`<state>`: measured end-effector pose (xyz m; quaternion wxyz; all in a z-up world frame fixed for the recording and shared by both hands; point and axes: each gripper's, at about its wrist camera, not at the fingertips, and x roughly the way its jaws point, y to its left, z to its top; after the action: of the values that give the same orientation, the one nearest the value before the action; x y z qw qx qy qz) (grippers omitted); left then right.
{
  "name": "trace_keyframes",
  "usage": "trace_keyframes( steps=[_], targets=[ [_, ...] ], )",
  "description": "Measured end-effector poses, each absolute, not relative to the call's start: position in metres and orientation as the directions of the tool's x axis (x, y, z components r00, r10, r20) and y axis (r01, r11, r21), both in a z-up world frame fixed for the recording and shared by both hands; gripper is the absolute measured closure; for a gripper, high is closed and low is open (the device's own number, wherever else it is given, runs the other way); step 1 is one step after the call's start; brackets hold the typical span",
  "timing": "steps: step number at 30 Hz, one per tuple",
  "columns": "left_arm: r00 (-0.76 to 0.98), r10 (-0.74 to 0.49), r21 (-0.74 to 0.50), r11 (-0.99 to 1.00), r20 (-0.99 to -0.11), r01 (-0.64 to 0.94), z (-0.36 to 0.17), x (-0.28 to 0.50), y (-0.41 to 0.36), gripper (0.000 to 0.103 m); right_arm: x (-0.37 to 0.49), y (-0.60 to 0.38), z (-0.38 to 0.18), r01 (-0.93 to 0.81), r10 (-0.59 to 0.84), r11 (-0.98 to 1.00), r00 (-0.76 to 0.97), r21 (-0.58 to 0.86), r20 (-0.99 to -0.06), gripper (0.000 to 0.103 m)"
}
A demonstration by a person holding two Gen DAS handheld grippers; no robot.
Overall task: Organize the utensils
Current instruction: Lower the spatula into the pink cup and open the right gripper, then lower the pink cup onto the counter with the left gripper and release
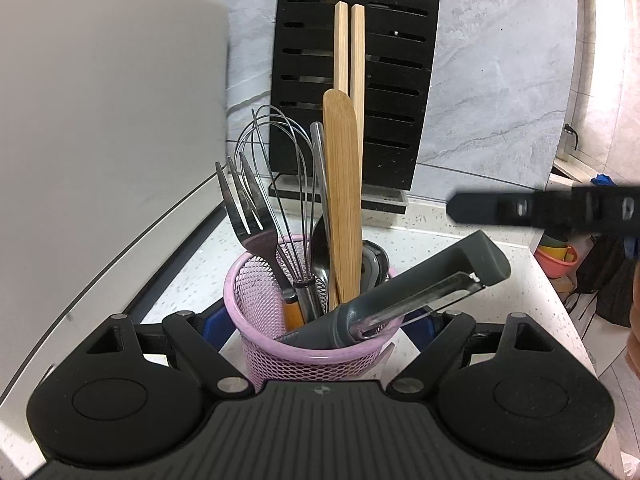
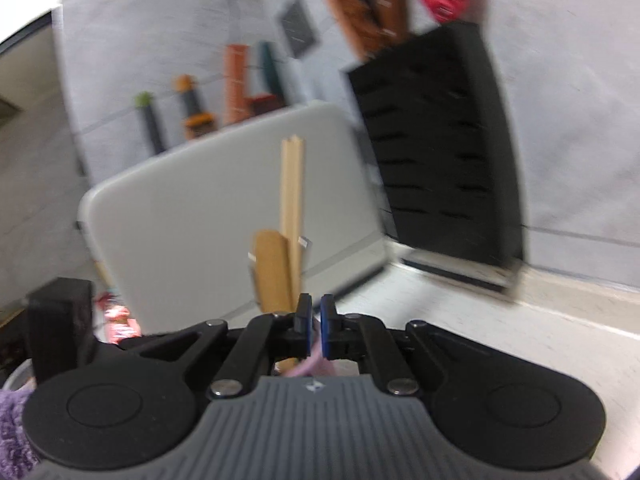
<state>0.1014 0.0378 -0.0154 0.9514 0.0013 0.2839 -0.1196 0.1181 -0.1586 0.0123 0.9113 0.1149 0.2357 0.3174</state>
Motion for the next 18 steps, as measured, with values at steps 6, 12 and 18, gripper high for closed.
trace_keyframes(
  steps=[6,12,18],
  targets=[
    [0.806,-0.221,-0.051,0.972,-0.549,0.231,-0.015,0.112,0.033,0.000,0.124,-0.165,-0.001,-0.416,0.554,0.829,0.699,0.374,-0.451,0.088],
    [0.822,-0.219,-0.056,0.973,-0.525,0.224,-0.013,0.110,0.033,0.000,0.121,-0.171,-0.009,-0.373,0.540,0.836,0.691,0.403,-0.481,0.074],
    [0.851,-0.220,-0.084,0.975,-0.477,0.205,-0.010,0.095,0.036,0.000,0.110,-0.174,-0.003,-0.322,0.479,0.871,0.722,0.370,-0.500,0.052]
  ],
)
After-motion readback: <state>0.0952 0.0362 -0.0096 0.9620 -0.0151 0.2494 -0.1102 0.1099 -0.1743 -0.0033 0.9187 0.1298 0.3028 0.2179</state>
